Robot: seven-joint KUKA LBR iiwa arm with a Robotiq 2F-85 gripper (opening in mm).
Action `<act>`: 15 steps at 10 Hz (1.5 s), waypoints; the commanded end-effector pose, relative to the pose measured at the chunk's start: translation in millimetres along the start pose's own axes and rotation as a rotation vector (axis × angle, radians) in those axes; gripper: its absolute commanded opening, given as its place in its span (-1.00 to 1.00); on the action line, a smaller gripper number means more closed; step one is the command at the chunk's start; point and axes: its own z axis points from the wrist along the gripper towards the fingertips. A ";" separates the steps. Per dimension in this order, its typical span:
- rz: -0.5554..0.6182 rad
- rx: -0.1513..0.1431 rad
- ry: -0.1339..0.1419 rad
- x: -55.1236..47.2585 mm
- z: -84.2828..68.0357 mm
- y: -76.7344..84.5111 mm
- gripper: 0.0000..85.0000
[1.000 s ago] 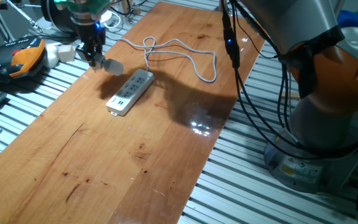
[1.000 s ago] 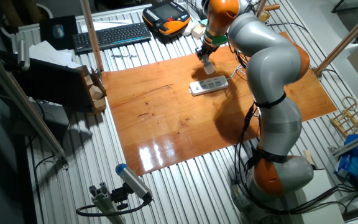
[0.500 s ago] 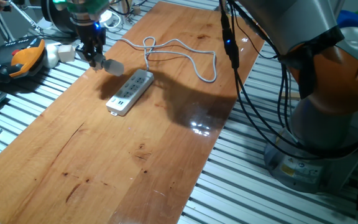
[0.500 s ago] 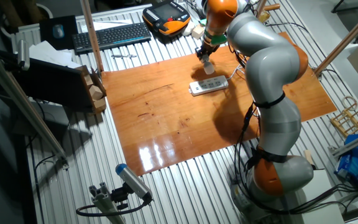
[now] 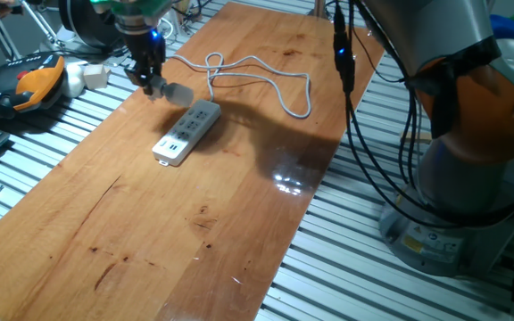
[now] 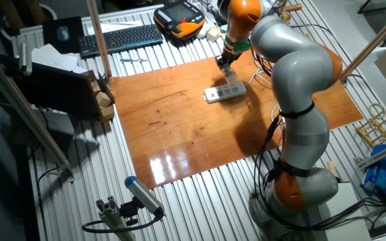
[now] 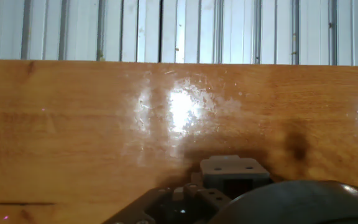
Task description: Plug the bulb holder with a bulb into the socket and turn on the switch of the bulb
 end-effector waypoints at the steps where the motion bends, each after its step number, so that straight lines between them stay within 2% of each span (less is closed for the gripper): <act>1: 0.000 0.002 0.001 4.2 -2.5 0.2 -1.00; 2: 0.000 -0.004 -0.001 10.6 -1.6 0.0 -1.00; 4: 0.008 -0.050 -0.010 21.4 5.6 -3.1 -1.00; 5: 0.012 -0.052 -0.008 23.9 6.5 -2.4 -1.00; 7: 0.019 -0.039 -0.016 24.6 7.1 -1.2 -1.00; 10: 0.049 -0.004 -0.029 24.6 7.1 -1.2 -1.00; 14: 0.052 0.007 -0.044 24.6 7.1 -1.2 -1.00; 15: 0.055 0.000 -0.046 24.6 7.1 -1.2 -1.00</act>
